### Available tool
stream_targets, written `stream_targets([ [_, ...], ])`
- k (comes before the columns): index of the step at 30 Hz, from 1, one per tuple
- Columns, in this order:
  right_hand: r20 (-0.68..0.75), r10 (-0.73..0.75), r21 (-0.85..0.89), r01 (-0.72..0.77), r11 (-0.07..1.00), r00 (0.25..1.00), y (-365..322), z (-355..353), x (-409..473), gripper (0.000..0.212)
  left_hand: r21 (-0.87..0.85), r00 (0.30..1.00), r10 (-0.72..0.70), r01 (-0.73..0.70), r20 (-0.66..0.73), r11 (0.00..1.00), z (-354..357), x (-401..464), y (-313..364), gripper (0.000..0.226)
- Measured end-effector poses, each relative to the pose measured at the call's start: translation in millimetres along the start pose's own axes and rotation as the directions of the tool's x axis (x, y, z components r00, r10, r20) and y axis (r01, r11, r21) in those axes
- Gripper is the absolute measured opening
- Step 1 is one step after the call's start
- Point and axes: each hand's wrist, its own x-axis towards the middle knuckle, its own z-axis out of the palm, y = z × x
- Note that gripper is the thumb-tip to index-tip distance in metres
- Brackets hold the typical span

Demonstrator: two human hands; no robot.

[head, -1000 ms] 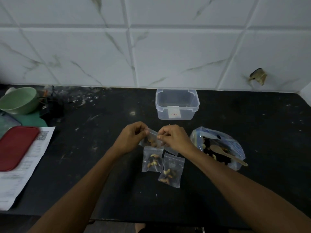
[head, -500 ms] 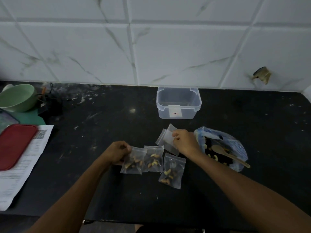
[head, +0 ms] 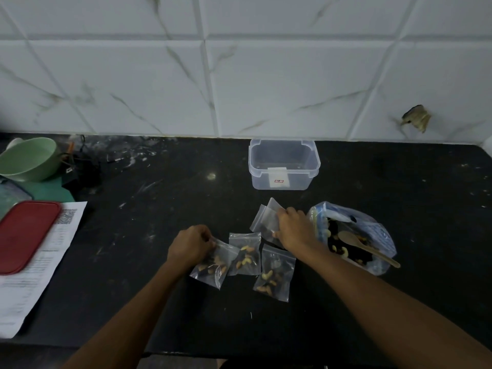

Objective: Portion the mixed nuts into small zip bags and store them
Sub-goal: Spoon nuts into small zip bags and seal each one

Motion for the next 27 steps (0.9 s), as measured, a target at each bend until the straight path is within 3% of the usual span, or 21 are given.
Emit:
stream_targets([
  [3, 0.002, 0.014, -0.010, -0.014, 1.000, 1.000, -0.6, -1.8, 1.1, 0.039, 0.028, 0.999, -0.013, 0.014, -0.030, 1.000, -1.2, -0.8, 2.7, 0.012],
  [5, 0.024, 0.035, 0.030, -0.036, 0.999, 0.999, -1.2, -6.6, -0.3, 0.025, 0.014, 0.992, 0.005, -0.003, -0.123, 1.000, -3.1, -1.6, 9.6, 0.015],
  [8, 0.030, 0.065, 0.186, -0.070, 0.980, 0.997, 1.1, -15.8, -2.1, 0.015, -0.086, 0.967, 0.109, -0.132, -0.229, 0.988, -6.5, -0.4, 31.3, 0.018],
  [12, -0.046, 0.062, 0.279, -0.047, 0.959, 0.997, 5.9, -42.9, -7.1, 0.022, -0.353, 0.963, 0.266, -0.264, -0.044, 0.897, -15.6, -6.4, 83.5, 0.033],
  [15, -0.135, 0.013, 0.259, 0.022, 0.966, 0.991, 9.9, -61.9, -14.2, 0.024, -0.387, 0.933, 0.359, -0.335, -0.011, 0.859, -17.1, -11.7, 116.2, 0.023],
  [19, -0.170, -0.015, 0.210, 0.051, 0.976, 0.985, 21.9, -71.8, -25.8, 0.029, -0.393, 0.928, 0.371, -0.336, 0.014, 0.856, -14.6, -9.1, 137.4, 0.012],
  [21, -0.127, -0.011, 0.295, 0.048, 0.954, 0.992, 30.7, -72.1, -31.8, 0.039, -0.422, 0.937, 0.348, -0.300, 0.041, 0.856, -13.6, -8.8, 141.2, 0.011],
  [24, -0.115, 0.025, 0.579, 0.047, 0.814, 0.993, 40.0, -69.5, -45.1, 0.060, -0.498, 0.934, 0.349, -0.266, 0.080, 0.825, -11.2, -12.0, 145.6, 0.013],
  [27, -0.364, 0.180, 0.572, 0.067, 0.817, 0.914, 40.3, -66.8, -55.3, 0.032, -0.556, 0.938, 0.334, -0.231, 0.090, 0.798, -10.4, -17.3, 151.4, 0.015],
])
